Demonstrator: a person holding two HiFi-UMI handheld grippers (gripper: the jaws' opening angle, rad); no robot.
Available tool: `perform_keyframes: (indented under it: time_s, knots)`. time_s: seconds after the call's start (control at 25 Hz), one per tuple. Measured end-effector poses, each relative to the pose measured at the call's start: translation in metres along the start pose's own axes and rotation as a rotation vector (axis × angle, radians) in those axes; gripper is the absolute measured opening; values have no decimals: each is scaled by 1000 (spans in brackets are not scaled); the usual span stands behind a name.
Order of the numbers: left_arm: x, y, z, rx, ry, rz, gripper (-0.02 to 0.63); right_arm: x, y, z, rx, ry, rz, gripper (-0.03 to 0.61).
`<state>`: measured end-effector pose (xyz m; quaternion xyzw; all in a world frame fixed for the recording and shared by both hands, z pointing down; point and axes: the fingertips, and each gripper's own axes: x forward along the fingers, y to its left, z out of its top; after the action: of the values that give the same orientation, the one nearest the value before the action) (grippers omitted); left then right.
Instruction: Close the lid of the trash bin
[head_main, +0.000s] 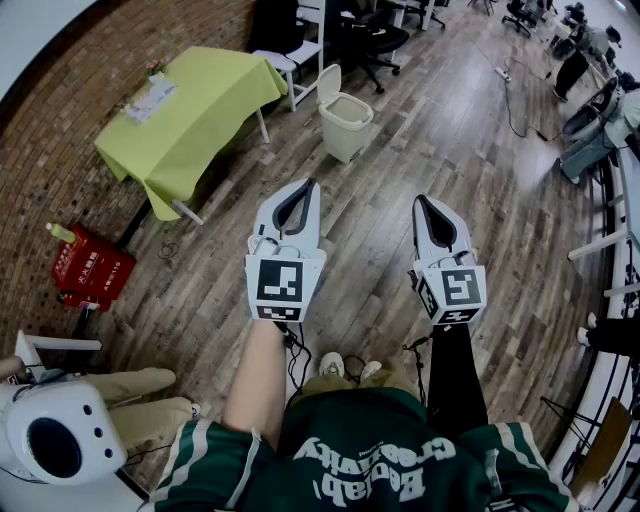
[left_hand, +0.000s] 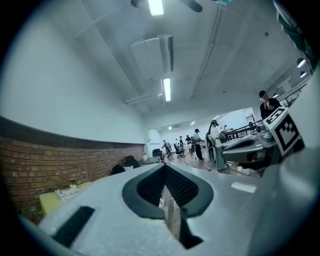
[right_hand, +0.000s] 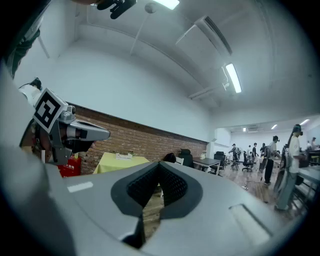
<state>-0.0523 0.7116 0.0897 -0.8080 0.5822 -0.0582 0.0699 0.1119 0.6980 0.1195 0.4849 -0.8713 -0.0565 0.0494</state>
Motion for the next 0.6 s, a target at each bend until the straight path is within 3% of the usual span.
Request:
perform_keyframes:
  time_s: [0.32, 0.6]
  knots:
    - [-16, -9, 11, 31, -15, -2, 6, -20, 2, 9, 0, -35, -1, 11]
    - [-21, -3, -3, 12, 13, 16, 6, -20, 9, 9, 52, -82, 16, 12]
